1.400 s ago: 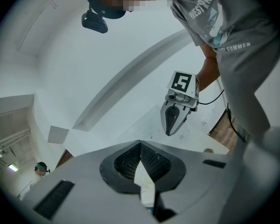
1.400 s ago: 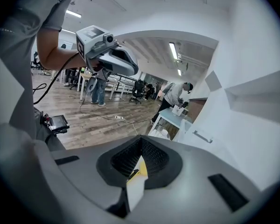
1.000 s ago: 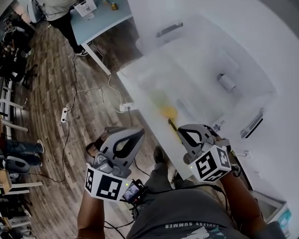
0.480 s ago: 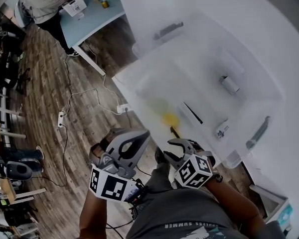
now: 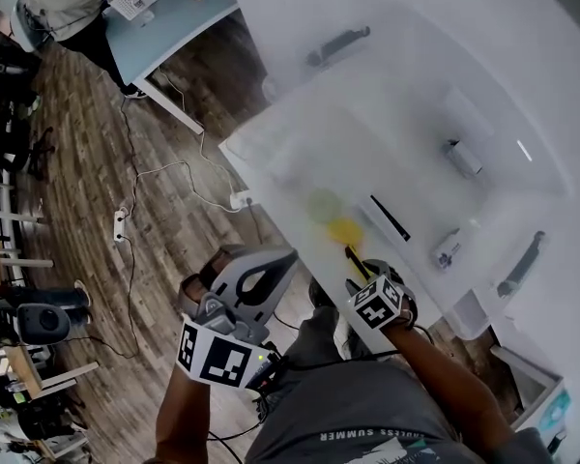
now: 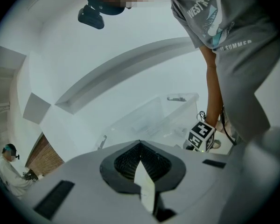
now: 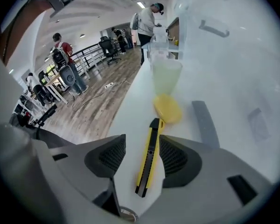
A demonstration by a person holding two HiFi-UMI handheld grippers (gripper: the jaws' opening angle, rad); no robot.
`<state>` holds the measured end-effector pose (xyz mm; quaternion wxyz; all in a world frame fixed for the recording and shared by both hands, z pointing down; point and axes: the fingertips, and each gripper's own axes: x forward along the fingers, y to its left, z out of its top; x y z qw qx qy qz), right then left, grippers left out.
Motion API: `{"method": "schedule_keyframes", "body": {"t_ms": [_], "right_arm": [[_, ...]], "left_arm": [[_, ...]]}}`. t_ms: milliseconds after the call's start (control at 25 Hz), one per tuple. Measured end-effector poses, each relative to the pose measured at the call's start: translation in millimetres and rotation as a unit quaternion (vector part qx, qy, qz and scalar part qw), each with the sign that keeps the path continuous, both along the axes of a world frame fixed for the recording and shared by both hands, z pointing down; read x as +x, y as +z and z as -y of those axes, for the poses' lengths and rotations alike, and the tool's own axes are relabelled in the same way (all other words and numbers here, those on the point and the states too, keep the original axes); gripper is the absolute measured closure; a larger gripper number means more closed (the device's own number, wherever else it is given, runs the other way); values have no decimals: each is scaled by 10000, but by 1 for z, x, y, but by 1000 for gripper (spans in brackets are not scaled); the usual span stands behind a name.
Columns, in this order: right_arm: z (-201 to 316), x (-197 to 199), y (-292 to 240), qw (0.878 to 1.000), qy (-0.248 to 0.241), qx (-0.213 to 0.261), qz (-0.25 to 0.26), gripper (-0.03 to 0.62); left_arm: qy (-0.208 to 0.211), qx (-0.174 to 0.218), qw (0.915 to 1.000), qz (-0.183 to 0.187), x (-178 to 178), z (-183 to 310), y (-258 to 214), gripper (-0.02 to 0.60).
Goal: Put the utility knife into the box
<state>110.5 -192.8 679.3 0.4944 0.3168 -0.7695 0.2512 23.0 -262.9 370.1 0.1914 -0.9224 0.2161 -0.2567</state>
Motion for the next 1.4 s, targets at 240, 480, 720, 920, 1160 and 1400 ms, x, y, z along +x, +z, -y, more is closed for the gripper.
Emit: {"method": "schedule_keyframes", "body": {"t_ms": [240,480,720,920,1160,1400], "right_arm": [[-4,20,38,9986,325,-323,-270,378],[-6,27,47,9985,365,-300,-266,393],[-14,16,33,9984,343,-443,-55,473],[-14,-10,-29,9979,285,-100,581,474],[-6,-32,-125,9894,144,447,1370,474],[-8,-42,-219,9738,29,888,2095,474]], "left_arm": [[-1,-126,9999,-52,-9,9,9,571],[-72,-192,9997,-158,-18,11,16,571],[-126,-160,9994,-267,-22,7,11,571],[-194,-89,9993,-305,-27,1,6,571],[-205,25,9991,-372,-23,-6,-3,571],[-159,140,9988,-443,-12,-14,-10,571]]}}
